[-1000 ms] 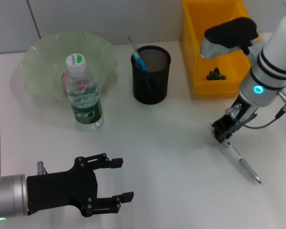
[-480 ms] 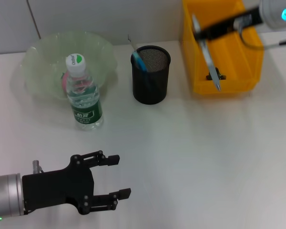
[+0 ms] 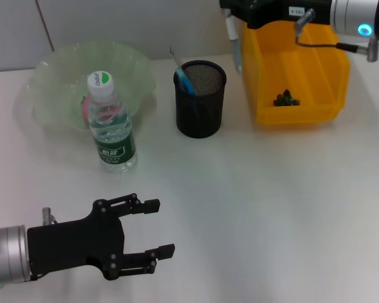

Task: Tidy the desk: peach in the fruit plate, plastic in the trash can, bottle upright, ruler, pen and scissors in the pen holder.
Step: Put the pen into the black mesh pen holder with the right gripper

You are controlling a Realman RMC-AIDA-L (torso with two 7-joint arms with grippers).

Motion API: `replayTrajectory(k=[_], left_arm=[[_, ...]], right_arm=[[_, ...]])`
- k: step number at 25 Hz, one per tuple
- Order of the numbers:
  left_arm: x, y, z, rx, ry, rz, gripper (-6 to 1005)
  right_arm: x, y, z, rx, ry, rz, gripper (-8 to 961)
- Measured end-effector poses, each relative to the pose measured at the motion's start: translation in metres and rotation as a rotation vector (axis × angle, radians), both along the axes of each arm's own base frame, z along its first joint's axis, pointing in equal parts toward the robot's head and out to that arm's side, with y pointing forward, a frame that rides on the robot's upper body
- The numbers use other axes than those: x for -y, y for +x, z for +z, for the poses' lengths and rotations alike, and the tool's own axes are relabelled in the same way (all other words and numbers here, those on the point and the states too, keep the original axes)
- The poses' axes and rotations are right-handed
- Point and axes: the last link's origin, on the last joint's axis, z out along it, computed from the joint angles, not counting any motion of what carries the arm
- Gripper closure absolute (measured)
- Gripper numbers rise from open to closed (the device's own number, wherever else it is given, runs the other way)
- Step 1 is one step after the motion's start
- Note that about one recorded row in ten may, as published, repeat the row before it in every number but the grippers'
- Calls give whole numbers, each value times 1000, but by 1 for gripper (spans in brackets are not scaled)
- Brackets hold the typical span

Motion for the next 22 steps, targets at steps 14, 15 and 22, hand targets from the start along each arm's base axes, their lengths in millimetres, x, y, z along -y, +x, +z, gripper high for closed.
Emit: replayTrajectory(k=[14, 15, 22], left_arm=[[0, 1, 0, 12, 0, 14, 214], [-2, 2, 0, 24, 13, 27, 214], [-3, 5, 2, 50, 6, 44, 214]], right_arm=[[-5, 40, -37, -55, 206, 227, 775], [-5, 42, -42, -48, 206, 233, 773], [-1, 43, -72, -6, 217, 288, 764]])
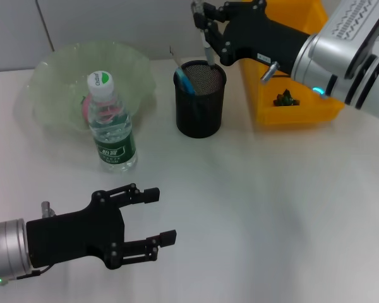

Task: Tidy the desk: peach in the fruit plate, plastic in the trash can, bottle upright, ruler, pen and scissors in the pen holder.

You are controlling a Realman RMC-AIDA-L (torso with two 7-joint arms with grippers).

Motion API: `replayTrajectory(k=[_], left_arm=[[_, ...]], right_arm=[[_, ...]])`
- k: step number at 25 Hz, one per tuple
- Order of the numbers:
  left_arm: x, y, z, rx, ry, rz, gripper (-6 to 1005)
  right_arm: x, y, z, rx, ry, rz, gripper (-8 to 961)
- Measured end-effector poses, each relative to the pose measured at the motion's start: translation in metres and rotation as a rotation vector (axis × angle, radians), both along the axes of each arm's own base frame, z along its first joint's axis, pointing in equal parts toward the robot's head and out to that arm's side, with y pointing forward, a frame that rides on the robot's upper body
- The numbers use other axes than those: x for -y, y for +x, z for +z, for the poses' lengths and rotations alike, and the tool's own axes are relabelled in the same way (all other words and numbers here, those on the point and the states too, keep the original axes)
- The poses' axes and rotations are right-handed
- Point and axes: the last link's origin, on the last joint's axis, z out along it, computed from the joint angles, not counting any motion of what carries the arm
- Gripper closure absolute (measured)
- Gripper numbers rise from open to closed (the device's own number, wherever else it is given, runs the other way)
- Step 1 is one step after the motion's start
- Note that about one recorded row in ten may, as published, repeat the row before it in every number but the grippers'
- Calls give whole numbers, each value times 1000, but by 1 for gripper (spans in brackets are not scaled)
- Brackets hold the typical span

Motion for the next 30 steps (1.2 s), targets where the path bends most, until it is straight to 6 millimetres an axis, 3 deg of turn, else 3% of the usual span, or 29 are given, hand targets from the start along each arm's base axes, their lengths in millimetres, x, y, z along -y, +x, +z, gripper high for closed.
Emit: replayTrajectory(k=[22, 26, 30], left_arm=[[-3, 9, 3, 57, -26, 39, 214], [-4, 7, 5, 60, -11, 46, 214], [-4, 5, 6, 56, -3, 49, 214]], right_arm=[[2, 22, -25, -17, -42, -95, 735], [9, 25, -21, -63, -44, -85, 730], [24, 25, -5, -174, -41, -28, 724]])
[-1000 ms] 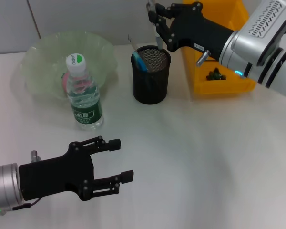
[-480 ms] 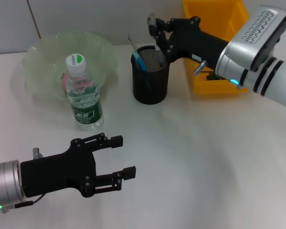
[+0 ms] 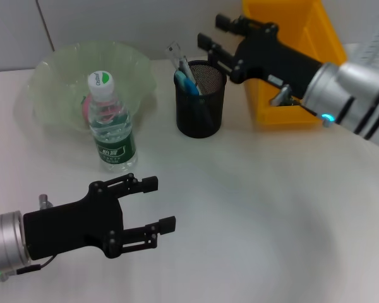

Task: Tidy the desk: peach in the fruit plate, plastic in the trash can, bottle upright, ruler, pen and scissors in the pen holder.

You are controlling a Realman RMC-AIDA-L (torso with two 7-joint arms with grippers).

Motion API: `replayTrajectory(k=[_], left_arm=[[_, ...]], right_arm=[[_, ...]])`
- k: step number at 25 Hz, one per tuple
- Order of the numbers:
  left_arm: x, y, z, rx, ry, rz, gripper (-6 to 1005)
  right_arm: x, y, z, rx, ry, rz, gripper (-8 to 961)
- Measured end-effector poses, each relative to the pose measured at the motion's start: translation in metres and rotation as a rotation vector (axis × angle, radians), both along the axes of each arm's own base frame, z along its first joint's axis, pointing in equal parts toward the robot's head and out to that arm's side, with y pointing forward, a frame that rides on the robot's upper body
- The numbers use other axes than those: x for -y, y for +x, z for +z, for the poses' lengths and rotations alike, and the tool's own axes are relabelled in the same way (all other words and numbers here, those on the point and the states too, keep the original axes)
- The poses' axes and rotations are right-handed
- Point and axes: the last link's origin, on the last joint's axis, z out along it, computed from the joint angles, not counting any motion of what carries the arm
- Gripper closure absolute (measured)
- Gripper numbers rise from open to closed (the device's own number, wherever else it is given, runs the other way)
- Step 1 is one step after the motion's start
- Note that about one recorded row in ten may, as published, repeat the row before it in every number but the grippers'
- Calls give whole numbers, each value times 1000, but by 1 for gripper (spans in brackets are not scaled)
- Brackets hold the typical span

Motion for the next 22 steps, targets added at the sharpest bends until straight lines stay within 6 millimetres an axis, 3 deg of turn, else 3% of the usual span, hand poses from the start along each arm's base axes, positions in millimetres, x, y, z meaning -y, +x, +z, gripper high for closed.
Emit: replayTrajectory(k=[1, 5, 7, 12, 14, 17, 22], left_arm=[[0, 0, 0, 0, 0, 0, 214], [0, -3, 2, -5, 8, 2, 214], [0, -13, 13, -9, 34, 30, 214], [6, -25, 22, -10, 67, 65, 214], [8, -27, 23, -11, 72, 60, 214], [7, -25, 20, -10, 64, 55, 214], [4, -23, 13, -17, 28, 55, 214]], right_arm=[[4, 1, 7, -40, 5, 6, 723], [32, 18, 48, -237, -1, -3, 559], [53, 32, 71, -308, -31, 11, 474], [111, 70, 103, -250, -205, 91, 257], [131, 83, 104, -178, -337, 94, 174], [149, 97, 96, -97, -457, 67, 175], [143, 96, 67, -29, -521, 29, 175]])
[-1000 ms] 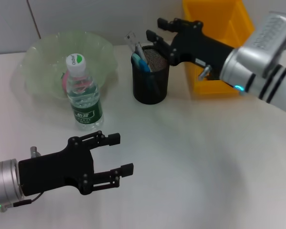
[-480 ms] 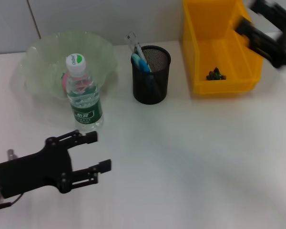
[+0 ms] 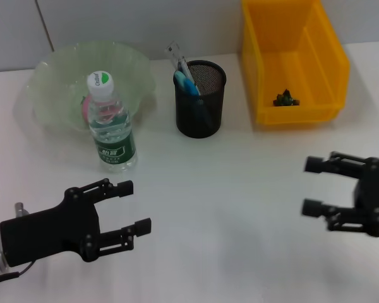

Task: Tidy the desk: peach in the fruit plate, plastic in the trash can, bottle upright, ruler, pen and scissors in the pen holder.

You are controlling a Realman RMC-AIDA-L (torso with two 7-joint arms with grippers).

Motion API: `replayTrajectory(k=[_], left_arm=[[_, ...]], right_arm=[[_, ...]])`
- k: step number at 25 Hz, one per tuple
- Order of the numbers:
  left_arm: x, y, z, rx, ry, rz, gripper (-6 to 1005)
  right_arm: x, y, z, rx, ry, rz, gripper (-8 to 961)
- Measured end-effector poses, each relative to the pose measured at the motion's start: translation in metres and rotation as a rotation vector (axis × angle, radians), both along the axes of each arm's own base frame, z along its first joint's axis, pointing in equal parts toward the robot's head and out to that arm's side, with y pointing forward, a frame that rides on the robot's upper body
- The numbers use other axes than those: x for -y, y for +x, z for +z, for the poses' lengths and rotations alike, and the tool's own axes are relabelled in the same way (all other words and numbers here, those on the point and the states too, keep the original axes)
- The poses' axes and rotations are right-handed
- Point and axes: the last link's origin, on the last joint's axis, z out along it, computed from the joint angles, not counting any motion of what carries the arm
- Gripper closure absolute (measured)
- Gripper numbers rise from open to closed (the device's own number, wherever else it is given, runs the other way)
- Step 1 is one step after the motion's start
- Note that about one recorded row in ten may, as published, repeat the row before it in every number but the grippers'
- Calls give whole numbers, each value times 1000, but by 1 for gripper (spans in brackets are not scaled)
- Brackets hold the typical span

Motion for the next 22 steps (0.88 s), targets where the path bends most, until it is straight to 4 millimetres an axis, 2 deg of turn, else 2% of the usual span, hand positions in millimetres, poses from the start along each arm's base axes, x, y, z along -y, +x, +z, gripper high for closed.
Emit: replayTrajectory(k=[5, 8, 22], left_arm=[[-1, 1, -3, -14, -19, -1, 214], [-1, 0, -3, -13, -14, 4, 214], [0, 0, -4, -7, -14, 12, 214]], right_arm=[[-12, -9, -28, 74, -67, 11, 174], [-16, -10, -36, 101, -76, 6, 174], [-21, -7, -38, 122, -57, -20, 174]])
